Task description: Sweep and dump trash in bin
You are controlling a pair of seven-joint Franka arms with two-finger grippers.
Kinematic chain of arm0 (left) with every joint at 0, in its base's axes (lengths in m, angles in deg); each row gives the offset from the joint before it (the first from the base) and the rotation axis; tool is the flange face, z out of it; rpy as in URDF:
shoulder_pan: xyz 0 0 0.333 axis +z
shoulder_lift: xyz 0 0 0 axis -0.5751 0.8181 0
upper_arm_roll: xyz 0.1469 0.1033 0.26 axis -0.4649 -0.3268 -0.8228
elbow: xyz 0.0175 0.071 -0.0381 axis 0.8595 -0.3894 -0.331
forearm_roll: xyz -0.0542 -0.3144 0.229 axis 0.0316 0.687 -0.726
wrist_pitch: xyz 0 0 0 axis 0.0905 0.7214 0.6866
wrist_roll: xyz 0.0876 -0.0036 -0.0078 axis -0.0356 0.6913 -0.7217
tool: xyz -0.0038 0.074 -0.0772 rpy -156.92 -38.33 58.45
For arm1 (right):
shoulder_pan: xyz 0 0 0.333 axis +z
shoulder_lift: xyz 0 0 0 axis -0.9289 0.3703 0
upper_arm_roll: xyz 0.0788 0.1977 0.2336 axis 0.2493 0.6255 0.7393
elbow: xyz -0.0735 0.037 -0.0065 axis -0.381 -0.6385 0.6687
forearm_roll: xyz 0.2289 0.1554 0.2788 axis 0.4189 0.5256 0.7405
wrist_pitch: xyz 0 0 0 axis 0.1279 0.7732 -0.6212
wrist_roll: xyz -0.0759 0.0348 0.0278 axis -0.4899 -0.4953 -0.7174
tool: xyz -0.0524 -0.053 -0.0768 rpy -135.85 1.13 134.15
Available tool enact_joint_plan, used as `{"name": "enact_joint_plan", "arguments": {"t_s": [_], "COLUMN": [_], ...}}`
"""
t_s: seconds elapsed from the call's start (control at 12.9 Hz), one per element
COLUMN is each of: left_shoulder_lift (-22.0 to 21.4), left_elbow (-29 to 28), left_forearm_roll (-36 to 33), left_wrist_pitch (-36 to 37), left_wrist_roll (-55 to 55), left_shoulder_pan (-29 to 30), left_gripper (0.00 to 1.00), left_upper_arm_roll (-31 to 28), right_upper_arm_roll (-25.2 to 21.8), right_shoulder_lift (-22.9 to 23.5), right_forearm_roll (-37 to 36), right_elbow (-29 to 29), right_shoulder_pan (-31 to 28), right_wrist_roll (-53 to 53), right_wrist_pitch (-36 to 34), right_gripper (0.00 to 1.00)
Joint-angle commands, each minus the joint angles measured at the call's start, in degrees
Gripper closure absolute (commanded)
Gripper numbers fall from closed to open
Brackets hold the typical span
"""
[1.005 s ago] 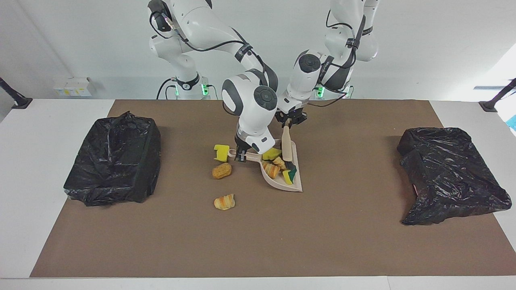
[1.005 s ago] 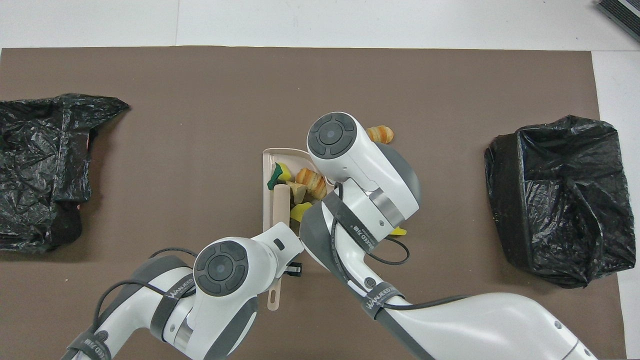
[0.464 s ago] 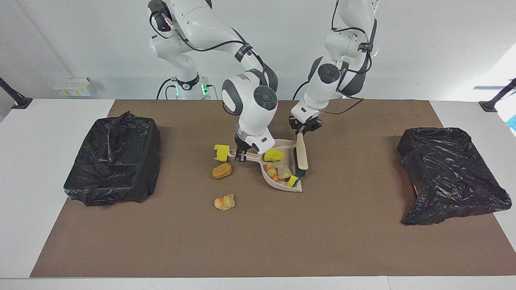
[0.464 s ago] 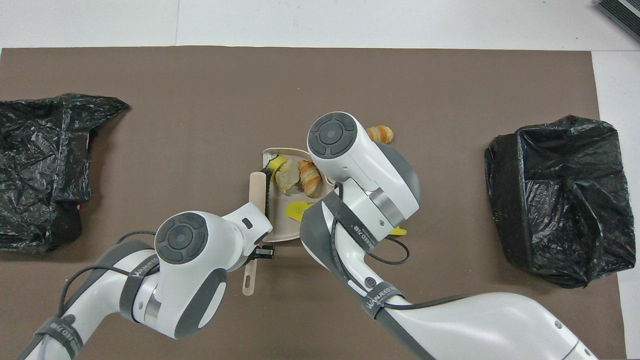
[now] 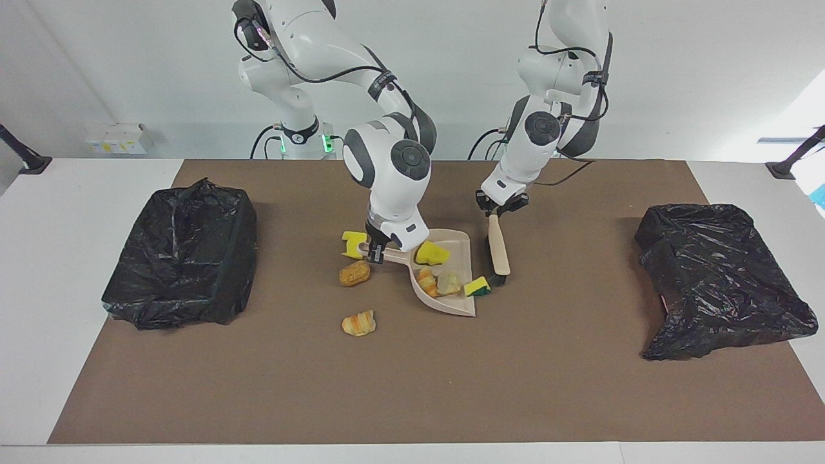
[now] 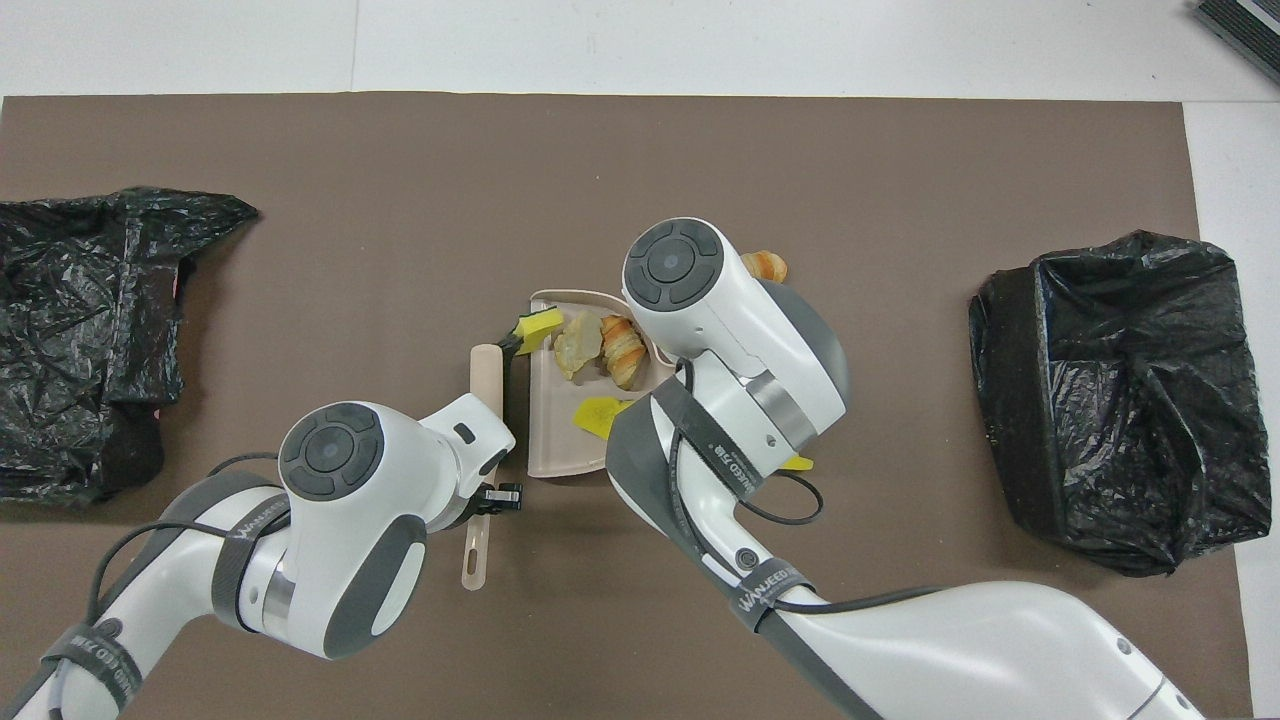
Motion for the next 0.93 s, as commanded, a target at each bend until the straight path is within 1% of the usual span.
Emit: {"name": "enact_joint_plan", "arguments": {"t_s": [0.0, 0.08, 0.15, 0.23, 0.39, 0.62, 0.77, 0.85], "left_shoulder_lift": [0.26, 0.43, 0.61, 0.44, 0.78, 1.58, 2.45, 4.72], "left_elbow": [2.89, 5.16, 6.92, 7.90, 8.96, 9.40, 10.54, 11.85], "left_forearm_roll": [-5.12, -5.23, -5.32, -5.32, -5.32, -5.40, -5.58, -5.67], "left_wrist_pitch": [3.54, 5.99, 7.50, 7.77, 7.43, 6.02, 6.36, 6.37], "left_wrist_roll": [1.33, 1.34, 1.42, 1.60, 2.04, 7.99, 9.24, 9.25], "left_shoulder_pan": [1.89, 2.16, 3.73, 4.53, 6.29, 9.36, 11.04, 11.13], "left_gripper": [1.00, 1.00, 1.00, 1.00, 1.00, 1.00, 1.00, 1.00], "left_upper_arm_roll": [0.43, 0.35, 0.35, 0.35, 0.35, 0.35, 0.35, 0.35], "right_upper_arm_roll": [0.57, 0.57, 0.57, 0.57, 0.57, 0.57, 0.57, 0.57], "right_shoulder_lift": [-0.58, -0.58, -0.58, -0.67, -0.67, -1.02, -1.11, -1.11], "right_forearm_roll": [2.20, 2.20, 2.20, 2.20, 2.20, 2.11, 2.11, 2.11], "right_elbow": [-0.29, -0.29, -0.20, -0.11, 0.07, 0.68, 1.20, 1.64], "right_shoulder_pan": [-1.38, -1.38, -1.30, -1.21, -1.21, -1.12, -1.03, -1.03], "right_wrist_roll": [-2.23, -2.23, -2.23, -2.23, -2.23, -2.32, -3.19, -3.29], "right_wrist_pitch": [0.70, 0.78, 0.78, 0.87, 1.22, 2.28, 2.45, 2.98], "right_gripper": [1.00, 1.00, 1.00, 1.00, 1.00, 1.00, 1.00, 1.00]}}
